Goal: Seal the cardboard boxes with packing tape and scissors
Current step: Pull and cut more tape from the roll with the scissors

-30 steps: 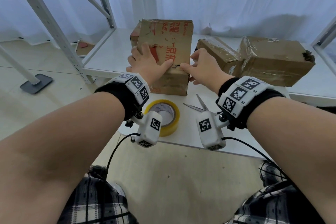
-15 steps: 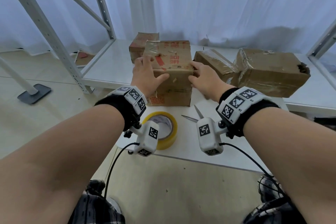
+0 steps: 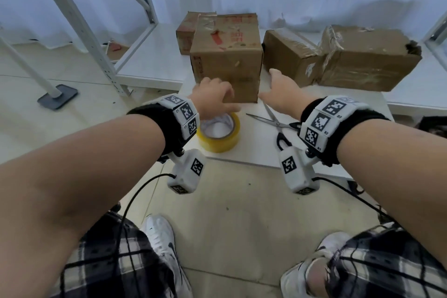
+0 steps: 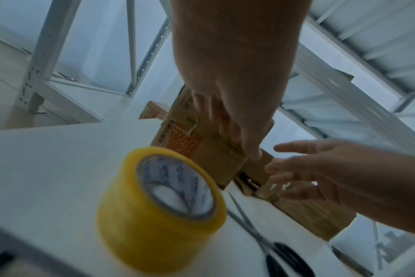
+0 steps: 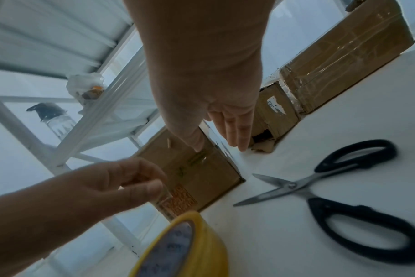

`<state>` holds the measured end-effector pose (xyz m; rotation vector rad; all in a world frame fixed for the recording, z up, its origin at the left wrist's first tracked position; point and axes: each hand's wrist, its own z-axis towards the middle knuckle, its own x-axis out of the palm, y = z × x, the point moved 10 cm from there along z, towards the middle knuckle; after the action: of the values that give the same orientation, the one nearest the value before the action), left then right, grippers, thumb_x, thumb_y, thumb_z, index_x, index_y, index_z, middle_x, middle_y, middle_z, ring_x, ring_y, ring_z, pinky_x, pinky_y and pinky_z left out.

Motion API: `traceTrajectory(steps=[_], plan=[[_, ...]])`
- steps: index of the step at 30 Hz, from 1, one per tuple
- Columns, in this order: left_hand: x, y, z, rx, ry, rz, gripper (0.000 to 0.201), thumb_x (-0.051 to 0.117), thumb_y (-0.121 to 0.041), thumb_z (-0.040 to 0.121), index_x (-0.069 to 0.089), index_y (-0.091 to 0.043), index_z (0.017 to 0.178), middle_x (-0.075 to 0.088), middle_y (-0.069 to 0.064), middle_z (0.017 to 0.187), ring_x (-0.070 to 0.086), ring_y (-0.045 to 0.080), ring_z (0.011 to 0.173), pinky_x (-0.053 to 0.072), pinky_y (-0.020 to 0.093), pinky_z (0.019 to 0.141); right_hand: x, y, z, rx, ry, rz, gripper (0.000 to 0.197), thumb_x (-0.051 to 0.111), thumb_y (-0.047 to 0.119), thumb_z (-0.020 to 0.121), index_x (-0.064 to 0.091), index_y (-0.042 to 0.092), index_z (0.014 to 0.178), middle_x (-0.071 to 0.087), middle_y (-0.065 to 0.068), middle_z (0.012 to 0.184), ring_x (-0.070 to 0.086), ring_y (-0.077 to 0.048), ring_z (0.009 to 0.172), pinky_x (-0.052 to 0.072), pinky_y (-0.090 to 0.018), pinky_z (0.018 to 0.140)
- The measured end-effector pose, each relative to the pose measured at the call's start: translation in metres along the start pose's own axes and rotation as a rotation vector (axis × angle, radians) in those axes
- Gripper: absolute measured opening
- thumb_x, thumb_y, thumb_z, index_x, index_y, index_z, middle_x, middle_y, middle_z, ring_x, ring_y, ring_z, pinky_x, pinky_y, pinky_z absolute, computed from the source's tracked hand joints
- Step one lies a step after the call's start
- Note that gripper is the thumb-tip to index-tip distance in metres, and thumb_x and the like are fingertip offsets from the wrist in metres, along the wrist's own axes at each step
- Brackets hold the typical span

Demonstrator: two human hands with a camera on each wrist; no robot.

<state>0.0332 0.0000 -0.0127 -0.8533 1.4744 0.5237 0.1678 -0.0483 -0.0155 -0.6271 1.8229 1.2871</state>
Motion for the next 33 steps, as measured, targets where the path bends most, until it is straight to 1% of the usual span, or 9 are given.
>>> traceTrajectory(steps=[4, 7, 11, 14, 17, 19, 25, 29, 33], plan=[[0.059, -0.009, -0.025, 0.03, 0.341, 0.204, 0.049, 0.062, -0.059, 0.082, 0.06, -0.019, 0.111, 0.059, 0.001, 0.111, 0.05, 0.026, 0.105, 0.035, 0.035, 0.087, 0.019, -0.008, -0.017, 0.008, 0.08, -0.048, 0.052, 0.053, 0.022, 0.096, 0.037, -0.006, 0.136, 0.054, -0.023, 0.126, 0.049, -0.037, 0.121, 0.042, -0.041, 0.1], [0.075, -0.009, -0.034, 0.013, 0.423, 0.227, 0.039, 0.065, -0.034, 0.089, 0.06, -0.011, 0.12, 0.06, 0.006, 0.122, 0.056, 0.025, 0.114, 0.038, 0.026, 0.081, 0.028, -0.006, -0.027, -0.007, 0.138, -0.028, 0.056, 0.056, 0.02, 0.095, 0.035, -0.004, 0.14, 0.051, -0.019, 0.13, 0.045, -0.035, 0.127, 0.039, -0.037, 0.101], [0.045, -0.022, -0.033, 0.104, 0.371, 0.03, 0.027, 0.059, -0.029, 0.094, 0.059, -0.005, 0.105, 0.057, 0.009, 0.096, 0.055, 0.026, 0.089, 0.038, 0.028, 0.072, 0.04, -0.002, -0.039, -0.017, 0.325, 0.08, 0.081, 0.068, 0.022, 0.087, 0.021, 0.007, 0.15, 0.029, -0.013, 0.153, 0.032, -0.028, 0.139, 0.032, -0.041, 0.112], [0.004, -0.035, -0.03, 0.131, 0.316, -0.202, 0.033, 0.058, -0.034, 0.093, 0.06, -0.001, 0.098, 0.06, 0.013, 0.091, 0.055, 0.027, 0.082, 0.045, 0.034, 0.071, 0.03, 0.007, -0.041, -0.044, 0.415, 0.151, 0.094, 0.078, 0.022, 0.078, 0.019, 0.012, 0.151, 0.031, -0.007, 0.15, 0.032, -0.023, 0.137, 0.032, -0.036, 0.11], [-0.024, -0.043, -0.026, 0.128, 0.263, -0.351, 0.036, 0.06, -0.034, 0.091, 0.063, -0.003, 0.109, 0.063, 0.015, 0.102, 0.06, 0.029, 0.093, 0.05, 0.038, 0.081, 0.006, 0.026, -0.037, -0.128, 0.343, 0.225, 0.093, 0.083, 0.025, 0.072, 0.028, 0.015, 0.146, 0.043, -0.003, 0.138, 0.044, -0.021, 0.124, 0.039, -0.037, 0.106], [-0.033, -0.044, -0.024, 0.101, 0.24, -0.428, 0.035, 0.059, -0.034, 0.092, 0.062, -0.004, 0.109, 0.062, 0.012, 0.1, 0.058, 0.024, 0.087, 0.047, 0.033, 0.074, -0.01, 0.035, -0.033, -0.184, 0.251, 0.237, 0.088, 0.084, 0.025, 0.07, 0.035, 0.014, 0.143, 0.048, -0.002, 0.132, 0.048, -0.019, 0.12, 0.043, -0.03, 0.099], [-0.029, -0.029, -0.02, -0.006, 0.216, -0.638, 0.017, 0.059, -0.036, 0.092, 0.06, -0.019, 0.09, 0.062, 0.008, 0.097, 0.059, 0.024, 0.092, 0.048, 0.036, 0.082, -0.024, 0.047, -0.03, -0.284, 0.145, 0.221, 0.068, 0.083, 0.021, 0.073, 0.049, 0.011, 0.131, 0.055, -0.004, 0.123, 0.053, -0.017, 0.115, 0.045, -0.024, 0.091], [-0.029, -0.023, -0.02, -0.042, 0.169, -0.73, 0.027, 0.053, -0.035, 0.095, 0.061, -0.01, 0.096, 0.061, 0.011, 0.096, 0.057, 0.023, 0.088, 0.047, 0.033, 0.077, -0.022, 0.046, -0.03, -0.285, 0.133, 0.318, 0.069, 0.083, 0.025, 0.073, 0.048, 0.011, 0.131, 0.056, -0.002, 0.119, 0.055, -0.016, 0.111, 0.047, -0.017, 0.079], [-0.036, -0.021, -0.021, -0.047, 0.124, -0.815, 0.023, 0.055, -0.035, 0.092, 0.063, -0.019, 0.078, 0.061, 0.006, 0.086, 0.055, 0.021, 0.08, 0.044, 0.033, 0.073, -0.01, 0.047, -0.032, -0.241, 0.287, 0.419, 0.086, 0.08, 0.03, 0.075, 0.032, 0.018, 0.145, 0.049, 0.0, 0.129, 0.054, -0.013, 0.114, 0.049, -0.017, 0.08]])
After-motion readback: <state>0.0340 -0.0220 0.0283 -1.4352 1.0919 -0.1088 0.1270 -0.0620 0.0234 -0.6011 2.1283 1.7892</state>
